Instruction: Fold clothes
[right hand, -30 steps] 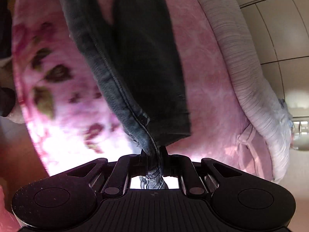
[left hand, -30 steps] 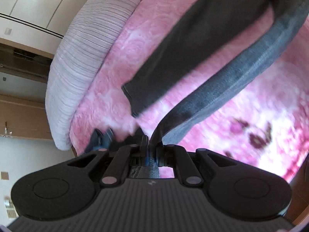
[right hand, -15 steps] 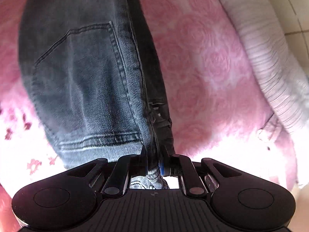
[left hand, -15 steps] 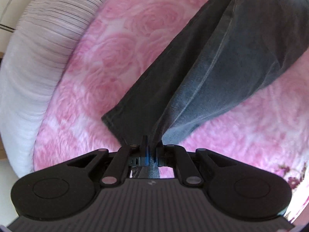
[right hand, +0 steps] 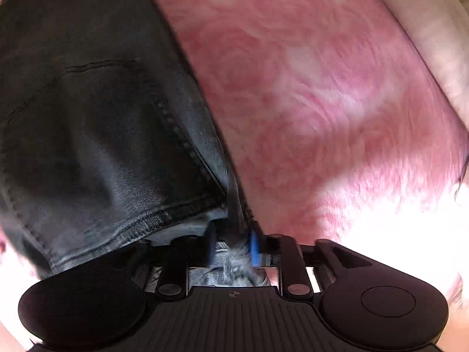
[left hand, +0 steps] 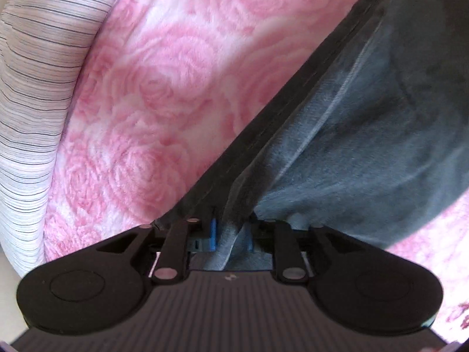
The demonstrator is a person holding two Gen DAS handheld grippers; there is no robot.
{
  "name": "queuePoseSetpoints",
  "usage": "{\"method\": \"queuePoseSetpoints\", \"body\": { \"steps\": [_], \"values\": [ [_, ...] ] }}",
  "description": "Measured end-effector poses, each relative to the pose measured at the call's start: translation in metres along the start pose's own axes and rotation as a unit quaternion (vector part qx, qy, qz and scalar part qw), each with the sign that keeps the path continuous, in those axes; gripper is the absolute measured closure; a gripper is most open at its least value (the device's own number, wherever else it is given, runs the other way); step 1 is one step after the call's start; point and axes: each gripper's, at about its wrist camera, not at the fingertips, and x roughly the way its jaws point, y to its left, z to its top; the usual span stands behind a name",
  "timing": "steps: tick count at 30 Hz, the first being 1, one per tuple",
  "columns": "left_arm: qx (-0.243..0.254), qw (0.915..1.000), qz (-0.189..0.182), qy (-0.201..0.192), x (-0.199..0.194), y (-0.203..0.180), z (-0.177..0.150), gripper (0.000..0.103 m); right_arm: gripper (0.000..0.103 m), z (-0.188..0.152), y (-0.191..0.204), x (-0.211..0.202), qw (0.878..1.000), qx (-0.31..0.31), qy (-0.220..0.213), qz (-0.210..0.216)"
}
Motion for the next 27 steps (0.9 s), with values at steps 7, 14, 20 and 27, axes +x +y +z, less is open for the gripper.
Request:
{"method": "queuePoseSetpoints", "body": {
  "steps": [7,14,20,27],
  "values": [
    [-0.037,0.9986,0.038,-0.005,-0.009,0.014,-0.002,0.061,0.049,-0.045,-0.02,-0.016,0.985,0.17,-0.02,-0.034],
    [-0.075,0.9954,0.059,-0.008,-0.023,0.014,-0.013,0.06,0.049,-0.09,-0.012,-0.033,0.953,0.299,-0.04,0.008],
    [-0.022,0.9946,0.099,-0.021,-0.042,-0.014,-0.038,0.056,0.049,-0.08,0.014,-0.047,0.952,0.298,-0.075,-0.014],
    [-0.041,0.9945,0.072,-0.065,-0.029,0.0,-0.07,0.056,0.049,-0.044,0.08,-0.064,0.959,0.259,-0.088,-0.079]
  ]
}}
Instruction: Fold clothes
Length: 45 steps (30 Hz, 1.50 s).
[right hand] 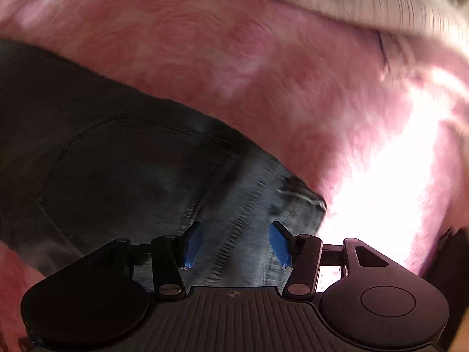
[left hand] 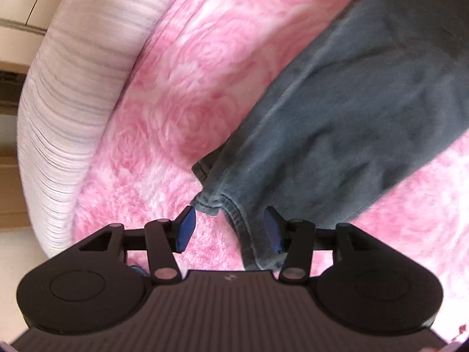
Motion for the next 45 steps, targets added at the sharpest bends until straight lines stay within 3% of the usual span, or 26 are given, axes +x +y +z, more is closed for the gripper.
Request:
{"method": "queuePoseSetpoints", "body": {
  "steps": [6,8,12,14,16,19,23,25,30,33,38,40,43,45],
  "values": [
    [-0.08,0.9953,-0.027,-0.048,0.04,0.056,0.012,0.054,0.049,0.016,0.07,-0.039,0.998,-0.024,-0.022,-0.059],
    [-0.087,0.9936,-0.032,-0.065,0.041,0.068,0.007,0.054,0.049,0.024,0.097,-0.054,0.997,-0.017,-0.029,-0.071],
    [-0.065,0.9924,-0.023,-0.102,0.027,0.072,-0.022,0.057,0.049,0.044,0.162,-0.077,0.997,-0.03,-0.048,-0.049],
    [-0.007,0.9907,-0.018,-0.135,0.012,0.057,-0.042,0.057,0.049,0.053,0.2,-0.083,0.996,-0.054,-0.057,-0.032],
    [0.078,0.9823,-0.013,-0.17,-0.002,0.031,-0.063,0.057,0.049,0.063,0.238,-0.088,0.995,-0.078,-0.065,-0.014],
    [0.21,0.9586,-0.002,-0.192,-0.008,-0.015,-0.094,0.058,0.049,0.072,0.282,-0.088,0.993,-0.095,-0.066,0.013],
    [0.303,0.9339,0.029,-0.188,0.013,-0.058,-0.105,0.062,0.049,0.078,0.315,-0.082,0.994,-0.091,-0.058,0.032],
    [0.305,0.9341,0.04,-0.181,0.025,-0.064,-0.099,0.065,0.049,0.079,0.324,-0.076,0.995,-0.081,-0.048,0.032],
    [0.276,0.945,0.041,-0.171,0.02,-0.059,-0.098,0.101,0.049,0.076,0.331,-0.078,0.995,-0.085,-0.036,0.028],
    [0.249,0.9535,0.044,-0.164,0.008,-0.047,-0.107,0.101,0.049,0.079,0.33,-0.083,0.995,-0.09,-0.04,0.033],
    [0.249,0.9586,0.032,-0.134,0.02,-0.054,-0.098,0.1,0.049,0.111,0.335,-0.063,0.994,-0.067,-0.052,0.074],
    [0.245,0.9593,0.035,-0.136,0.022,-0.052,-0.098,0.096,0.049,0.134,0.343,-0.051,0.991,-0.076,-0.055,0.09],
    [0.228,0.9652,0.022,-0.127,0.014,-0.041,-0.106,0.071,0.049,0.159,0.346,-0.031,0.99,-0.076,-0.055,0.102],
    [0.213,0.9689,-0.001,-0.126,0.004,-0.03,-0.116,0.069,0.049,0.166,0.336,-0.024,0.991,-0.066,-0.055,0.103]
  ]
}}
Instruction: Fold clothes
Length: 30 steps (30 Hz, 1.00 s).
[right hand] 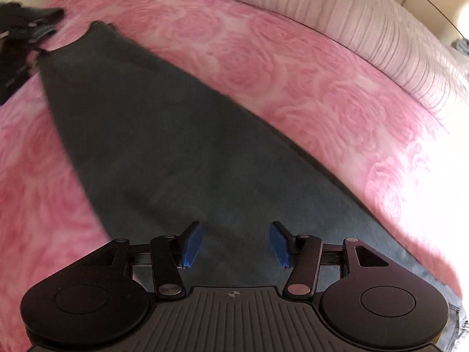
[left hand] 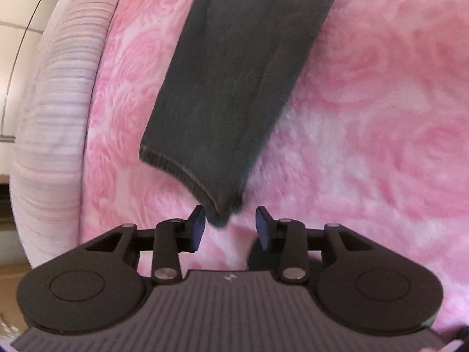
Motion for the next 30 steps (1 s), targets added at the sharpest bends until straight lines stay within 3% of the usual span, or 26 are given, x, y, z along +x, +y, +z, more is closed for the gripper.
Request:
{"method": "queuePoseSetpoints", "body": {
  "steps": [5,9,13,17,18,21,25,26,29,30],
  "values": [
    [-0.062,0.9977,-0.009,-0.025,-0.028,0.032,-0.002,0.069,0.049,-0.02,-0.049,-0.003,0.999,-0.016,0.016,-0.039],
    [-0.127,0.99,-0.02,-0.057,-0.008,0.077,0.037,0.069,0.049,-0.034,-0.096,0.005,0.994,-0.073,0.045,-0.07],
    [-0.158,0.9837,-0.052,-0.069,0.027,0.107,0.087,0.069,0.049,-0.037,-0.136,0.022,0.985,-0.141,0.063,-0.082],
    [-0.142,0.9827,-0.108,-0.051,0.066,0.114,0.115,0.071,0.049,-0.044,-0.168,0.035,0.978,-0.181,0.076,-0.077],
    [-0.131,0.9842,-0.112,-0.042,0.073,0.111,0.118,0.08,0.049,-0.048,-0.175,0.038,0.976,-0.191,0.08,-0.075],
    [-0.103,0.989,-0.102,-0.03,0.078,0.104,0.12,0.097,0.049,-0.062,-0.19,0.042,0.968,-0.224,0.091,-0.07],
    [-0.089,0.9914,-0.094,-0.02,0.077,0.099,0.121,0.102,0.049,-0.072,-0.207,0.046,0.972,-0.211,0.088,-0.048],
    [-0.085,0.992,-0.091,-0.018,0.076,0.098,0.121,0.103,0.056,-0.073,-0.208,0.048,0.974,-0.207,0.088,-0.042],
    [-0.086,0.9931,-0.076,-0.022,0.066,0.106,0.124,0.103,0.102,-0.07,-0.212,0.045,0.977,-0.19,0.089,-0.032],
    [-0.091,0.993,-0.069,-0.027,0.062,0.111,0.123,0.102,0.103,-0.069,-0.215,0.041,0.979,-0.182,0.084,-0.035]
  ]
}}
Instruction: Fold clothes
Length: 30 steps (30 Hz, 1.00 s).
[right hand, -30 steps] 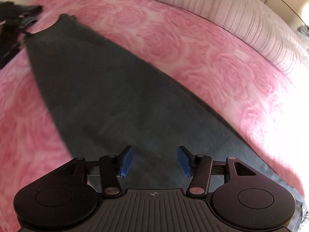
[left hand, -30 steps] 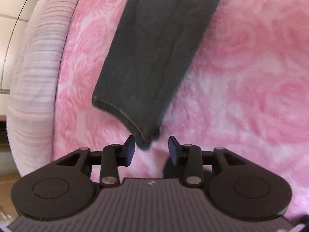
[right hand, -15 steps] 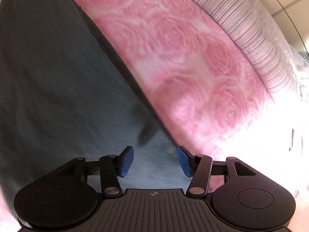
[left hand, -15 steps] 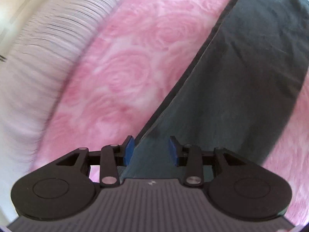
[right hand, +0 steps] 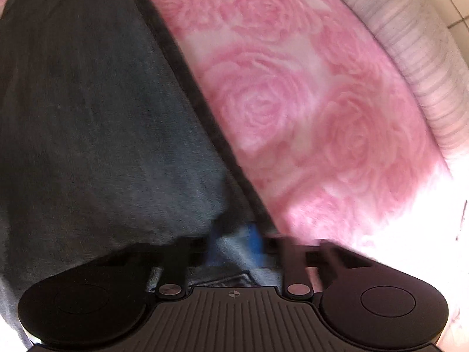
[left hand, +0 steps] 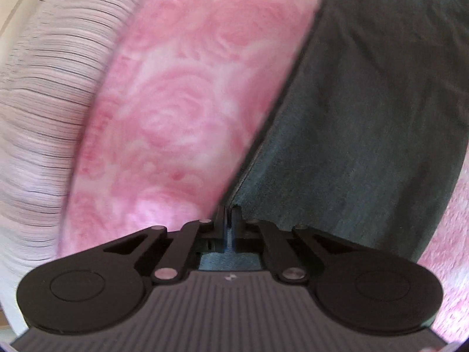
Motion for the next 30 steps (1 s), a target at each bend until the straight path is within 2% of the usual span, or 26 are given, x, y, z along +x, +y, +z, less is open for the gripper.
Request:
{"method": "queuePoseSetpoints", "body": {
  "steps": [3,7,12,14,16,17,18,19,20,21,22,25,26,28,30],
  "values": [
    [-0.018,0.9997,0.009,-0.011,-0.007,0.01,0.002,0.102,0.103,-0.001,-0.007,-0.009,1.0,0.006,-0.014,-0.015],
    [-0.014,0.9998,0.016,0.003,0.018,0.002,0.006,0.102,0.103,0.001,-0.022,0.004,0.998,0.037,-0.015,-0.046],
    [-0.03,0.9992,0.026,0.008,0.024,-0.003,0.003,0.101,0.103,-0.003,-0.021,0.003,0.995,0.093,-0.005,-0.044],
    [-0.026,0.9988,0.034,0.024,0.021,-0.004,0.006,0.097,0.103,-0.009,-0.009,-0.012,0.992,0.11,-0.005,-0.06],
    [-0.018,0.9981,0.052,0.027,0.007,-0.007,0.008,0.086,0.1,-0.019,0.012,-0.034,0.988,0.137,-0.008,-0.07],
    [-0.012,0.9977,0.062,0.025,-0.001,-0.01,0.008,0.073,0.094,-0.024,0.023,-0.045,0.986,0.15,-0.011,-0.074],
    [-0.003,0.9973,0.072,0.014,-0.012,-0.018,0.011,0.068,0.085,-0.03,0.034,-0.056,0.983,0.164,-0.013,-0.078],
    [0.007,0.9967,0.081,0.002,-0.024,-0.027,0.013,0.068,0.078,-0.035,0.045,-0.067,0.981,0.177,-0.016,-0.082],
    [0.018,0.9963,0.083,-0.011,-0.036,-0.039,0.018,0.068,0.058,-0.042,0.061,-0.078,0.976,0.196,-0.021,-0.089],
    [0.03,0.9959,0.08,-0.028,-0.049,-0.055,0.025,0.066,0.042,-0.049,0.077,-0.089,0.971,0.215,-0.027,-0.097],
    [0.047,0.9949,0.075,-0.049,-0.062,-0.075,0.033,0.064,0.039,-0.056,0.094,-0.099,0.966,0.234,-0.033,-0.104],
    [0.105,0.9848,0.035,-0.134,-0.098,-0.157,0.063,0.056,0.038,-0.076,0.138,-0.119,0.947,0.311,-0.038,-0.068],
    [0.131,0.9783,0.018,-0.16,-0.106,-0.188,0.074,0.054,0.038,-0.081,0.154,-0.123,0.941,0.33,-0.037,-0.06],
    [0.186,0.9607,-0.006,-0.206,-0.116,-0.249,0.092,0.048,0.038,-0.089,0.18,-0.125,0.93,0.363,-0.028,-0.051],
    [0.237,0.9413,-0.016,-0.24,-0.114,-0.301,0.109,0.047,0.038,-0.096,0.196,-0.124,0.915,0.4,-0.03,-0.038]
  ]
}}
